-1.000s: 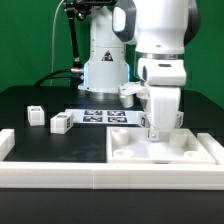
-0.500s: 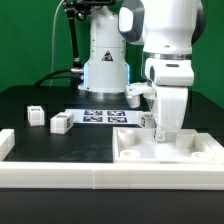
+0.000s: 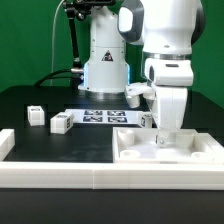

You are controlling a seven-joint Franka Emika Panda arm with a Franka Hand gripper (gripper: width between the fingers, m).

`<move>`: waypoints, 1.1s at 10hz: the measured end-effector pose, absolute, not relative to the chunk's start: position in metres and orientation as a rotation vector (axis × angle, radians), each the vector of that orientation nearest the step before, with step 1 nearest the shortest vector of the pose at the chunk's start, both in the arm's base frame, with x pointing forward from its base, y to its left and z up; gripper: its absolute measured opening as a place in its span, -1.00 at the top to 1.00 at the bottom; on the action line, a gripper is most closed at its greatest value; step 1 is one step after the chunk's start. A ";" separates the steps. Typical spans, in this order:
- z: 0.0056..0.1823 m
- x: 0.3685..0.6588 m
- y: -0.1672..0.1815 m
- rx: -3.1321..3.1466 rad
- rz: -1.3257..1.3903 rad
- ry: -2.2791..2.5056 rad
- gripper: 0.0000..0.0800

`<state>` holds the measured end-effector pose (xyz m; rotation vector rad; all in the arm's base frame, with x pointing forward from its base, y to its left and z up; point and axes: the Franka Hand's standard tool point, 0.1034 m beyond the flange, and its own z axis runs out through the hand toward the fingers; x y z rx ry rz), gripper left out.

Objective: Assemble one leg

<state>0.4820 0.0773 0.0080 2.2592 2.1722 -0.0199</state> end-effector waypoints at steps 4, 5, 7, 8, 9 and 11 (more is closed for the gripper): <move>0.008 0.482 0.077 2.260 -0.020 2.171 -0.62; 0.010 0.482 0.078 2.269 -0.018 2.161 -0.62; 0.029 0.477 0.081 2.297 0.002 2.108 -0.62; 0.043 0.473 0.081 2.304 0.015 2.083 -0.62; 0.056 0.470 0.079 2.311 0.011 2.064 -0.62; 0.062 0.467 0.078 2.338 0.025 2.024 -0.62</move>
Offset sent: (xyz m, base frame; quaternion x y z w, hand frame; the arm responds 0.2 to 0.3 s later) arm 0.0000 0.0000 0.0000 0.0000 0.0000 0.0000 1.0000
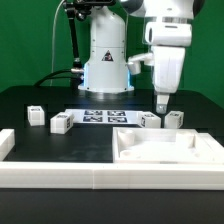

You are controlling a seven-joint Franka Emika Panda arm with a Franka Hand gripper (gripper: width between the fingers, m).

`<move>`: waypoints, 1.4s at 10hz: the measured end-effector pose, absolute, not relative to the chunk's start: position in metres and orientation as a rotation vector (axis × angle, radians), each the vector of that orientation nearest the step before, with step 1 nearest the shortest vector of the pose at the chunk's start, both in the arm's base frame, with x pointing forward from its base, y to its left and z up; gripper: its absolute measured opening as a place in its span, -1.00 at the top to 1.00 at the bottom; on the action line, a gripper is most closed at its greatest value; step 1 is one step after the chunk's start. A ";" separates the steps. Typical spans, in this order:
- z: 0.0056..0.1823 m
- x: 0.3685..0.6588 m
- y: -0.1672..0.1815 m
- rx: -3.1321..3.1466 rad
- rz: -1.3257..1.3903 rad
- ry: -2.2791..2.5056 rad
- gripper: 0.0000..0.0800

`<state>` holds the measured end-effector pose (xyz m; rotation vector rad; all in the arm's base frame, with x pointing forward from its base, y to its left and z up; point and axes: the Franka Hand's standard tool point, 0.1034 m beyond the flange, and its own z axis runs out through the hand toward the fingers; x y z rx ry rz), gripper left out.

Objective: Assemble one leg

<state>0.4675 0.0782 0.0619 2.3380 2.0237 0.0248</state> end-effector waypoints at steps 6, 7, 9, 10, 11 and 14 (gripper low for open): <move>0.061 0.465 0.071 2.719 0.085 1.519 -0.62; 0.063 0.460 0.068 2.813 0.107 1.357 -0.62; 0.063 0.453 0.073 2.946 0.173 1.056 -0.62; 0.062 0.450 0.074 3.009 0.173 0.897 -0.62; 0.061 0.449 0.073 3.056 0.173 0.761 -0.62; 0.061 0.449 0.074 3.129 0.173 0.490 -0.62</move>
Offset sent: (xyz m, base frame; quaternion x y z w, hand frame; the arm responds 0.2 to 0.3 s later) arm 0.0000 0.0000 0.0000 0.0000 0.0000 0.1296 0.9916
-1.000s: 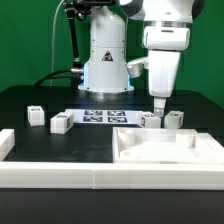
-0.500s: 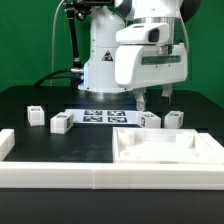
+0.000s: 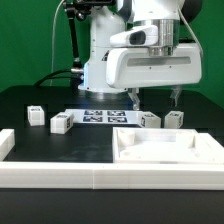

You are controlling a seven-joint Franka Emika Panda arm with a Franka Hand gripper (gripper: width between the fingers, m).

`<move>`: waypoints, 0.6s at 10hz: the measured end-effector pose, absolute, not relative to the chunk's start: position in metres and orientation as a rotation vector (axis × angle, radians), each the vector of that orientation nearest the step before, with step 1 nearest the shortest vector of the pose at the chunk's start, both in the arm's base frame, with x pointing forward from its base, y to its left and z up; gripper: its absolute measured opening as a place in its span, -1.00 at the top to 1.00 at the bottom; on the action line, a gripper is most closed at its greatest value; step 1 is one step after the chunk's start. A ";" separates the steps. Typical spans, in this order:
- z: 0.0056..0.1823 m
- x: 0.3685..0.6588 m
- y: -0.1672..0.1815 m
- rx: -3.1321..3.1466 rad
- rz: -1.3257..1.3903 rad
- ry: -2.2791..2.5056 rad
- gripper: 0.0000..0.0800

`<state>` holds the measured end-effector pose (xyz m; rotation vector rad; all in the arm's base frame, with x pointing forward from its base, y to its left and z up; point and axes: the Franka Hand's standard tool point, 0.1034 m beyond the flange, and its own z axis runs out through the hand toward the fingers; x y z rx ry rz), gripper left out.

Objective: Assemble one leg

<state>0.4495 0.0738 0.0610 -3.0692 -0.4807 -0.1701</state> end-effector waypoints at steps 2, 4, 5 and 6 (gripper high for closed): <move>0.061 0.450 0.073 -3.082 -0.180 -0.246 -0.62; 0.057 0.438 0.065 -3.062 -0.233 0.141 -0.62; 0.055 0.432 0.072 -3.027 -0.233 0.368 -0.62; 0.055 0.428 0.084 -2.989 -0.233 0.528 -0.62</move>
Offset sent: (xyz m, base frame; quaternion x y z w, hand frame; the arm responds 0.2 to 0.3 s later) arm -0.0307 -0.0086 -0.0048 0.0240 0.0443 0.3058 0.9508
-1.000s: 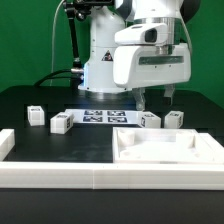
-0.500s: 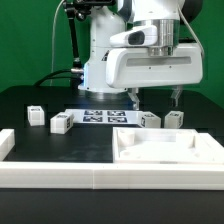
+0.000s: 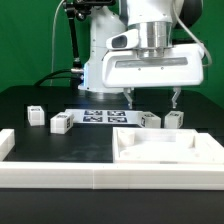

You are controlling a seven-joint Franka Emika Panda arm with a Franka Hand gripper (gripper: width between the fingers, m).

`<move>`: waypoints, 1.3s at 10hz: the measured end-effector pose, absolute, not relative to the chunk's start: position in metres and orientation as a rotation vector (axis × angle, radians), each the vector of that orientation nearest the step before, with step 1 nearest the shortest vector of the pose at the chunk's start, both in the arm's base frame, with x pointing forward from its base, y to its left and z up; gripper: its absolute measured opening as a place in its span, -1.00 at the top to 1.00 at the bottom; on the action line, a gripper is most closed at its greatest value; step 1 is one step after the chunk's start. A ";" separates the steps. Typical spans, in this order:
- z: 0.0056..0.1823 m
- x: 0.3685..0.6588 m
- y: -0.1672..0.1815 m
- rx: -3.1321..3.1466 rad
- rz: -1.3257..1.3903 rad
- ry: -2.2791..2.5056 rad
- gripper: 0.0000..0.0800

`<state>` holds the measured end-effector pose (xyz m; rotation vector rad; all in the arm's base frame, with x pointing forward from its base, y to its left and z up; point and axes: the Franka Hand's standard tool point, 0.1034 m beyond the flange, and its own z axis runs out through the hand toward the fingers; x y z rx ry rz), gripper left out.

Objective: Assemble one leg

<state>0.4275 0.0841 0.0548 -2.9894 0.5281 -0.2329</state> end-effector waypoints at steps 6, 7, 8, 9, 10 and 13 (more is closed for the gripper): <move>0.053 0.419 0.112 -2.859 -0.211 0.920 -0.62; 0.053 0.419 0.113 -2.862 -0.210 0.910 -0.62; 0.052 0.417 0.111 -2.878 -0.197 0.878 -0.62; 0.048 0.411 0.109 -2.902 -0.087 0.841 -0.62; 0.047 0.411 0.107 -2.909 -0.014 0.816 -0.62; 0.051 0.412 0.099 -2.875 0.295 0.768 -0.62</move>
Offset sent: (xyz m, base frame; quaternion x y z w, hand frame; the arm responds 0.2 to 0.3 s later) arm -0.0134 0.0213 -0.0016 0.0142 0.0206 0.2265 0.9737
